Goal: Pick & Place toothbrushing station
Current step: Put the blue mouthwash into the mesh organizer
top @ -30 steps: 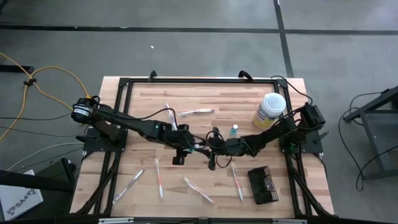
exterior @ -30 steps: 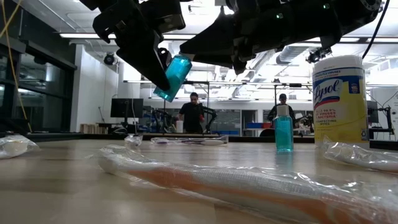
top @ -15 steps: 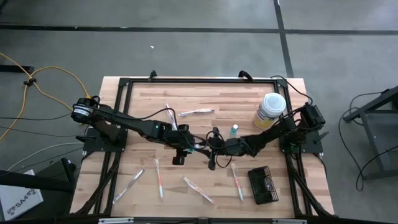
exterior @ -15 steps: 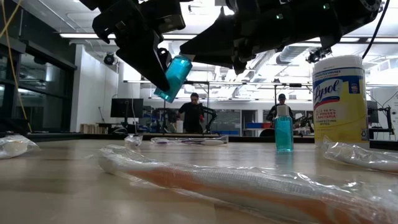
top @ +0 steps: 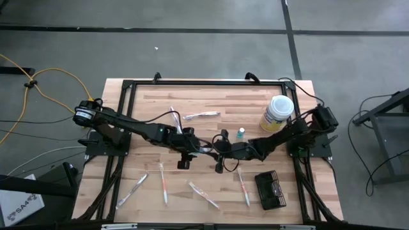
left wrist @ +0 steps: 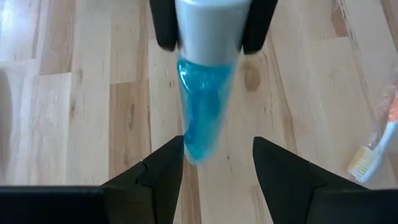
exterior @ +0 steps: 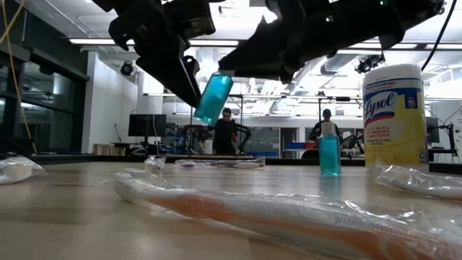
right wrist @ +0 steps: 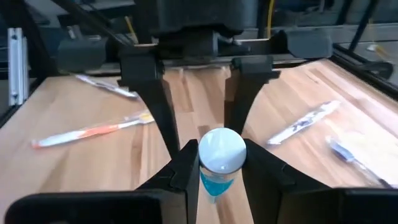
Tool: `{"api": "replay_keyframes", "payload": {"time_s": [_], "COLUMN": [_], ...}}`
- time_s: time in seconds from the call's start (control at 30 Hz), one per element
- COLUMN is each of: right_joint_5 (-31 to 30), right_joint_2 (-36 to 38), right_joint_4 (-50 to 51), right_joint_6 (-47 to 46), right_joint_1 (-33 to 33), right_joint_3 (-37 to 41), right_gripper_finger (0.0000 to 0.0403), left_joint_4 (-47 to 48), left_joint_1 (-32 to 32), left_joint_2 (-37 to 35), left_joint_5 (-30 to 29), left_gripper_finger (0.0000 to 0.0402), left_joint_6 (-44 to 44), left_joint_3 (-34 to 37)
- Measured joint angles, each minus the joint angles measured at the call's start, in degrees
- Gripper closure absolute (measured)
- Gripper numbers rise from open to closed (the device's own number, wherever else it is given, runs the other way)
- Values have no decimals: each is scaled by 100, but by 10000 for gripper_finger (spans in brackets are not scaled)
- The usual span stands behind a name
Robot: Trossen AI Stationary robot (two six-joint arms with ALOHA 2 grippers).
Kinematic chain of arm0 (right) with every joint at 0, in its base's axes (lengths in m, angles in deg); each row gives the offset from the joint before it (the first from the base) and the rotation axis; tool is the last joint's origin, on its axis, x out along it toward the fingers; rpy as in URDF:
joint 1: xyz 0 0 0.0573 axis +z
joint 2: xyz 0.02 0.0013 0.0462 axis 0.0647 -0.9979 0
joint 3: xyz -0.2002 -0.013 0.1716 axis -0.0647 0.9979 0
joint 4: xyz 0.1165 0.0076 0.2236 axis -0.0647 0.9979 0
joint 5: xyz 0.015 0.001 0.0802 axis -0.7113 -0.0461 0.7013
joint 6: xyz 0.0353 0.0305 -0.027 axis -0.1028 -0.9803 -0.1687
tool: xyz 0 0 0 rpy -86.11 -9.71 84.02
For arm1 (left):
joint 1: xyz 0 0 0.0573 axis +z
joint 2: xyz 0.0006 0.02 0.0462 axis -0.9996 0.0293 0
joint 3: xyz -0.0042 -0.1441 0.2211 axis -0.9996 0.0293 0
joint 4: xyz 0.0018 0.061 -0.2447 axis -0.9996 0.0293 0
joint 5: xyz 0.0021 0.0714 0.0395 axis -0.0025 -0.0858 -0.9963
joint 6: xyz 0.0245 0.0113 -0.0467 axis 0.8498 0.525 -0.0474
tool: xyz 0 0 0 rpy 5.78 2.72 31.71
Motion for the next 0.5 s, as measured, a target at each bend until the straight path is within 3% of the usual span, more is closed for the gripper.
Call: {"api": "replay_keyframes", "payload": {"time_s": [0.5], "right_joint_5": [-775], "right_joint_2": [1415], "right_joint_4": [2074], "right_joint_6": [-577], "right_joint_1": [517], "right_joint_3": [-8], "right_gripper_finger": [317], "left_joint_4": [9], "left_joint_1": [0], "left_joint_2": [0], "left_joint_5": [15], "left_gripper_finger": [215], "left_joint_6": [-17], "left_joint_3": [0]}}
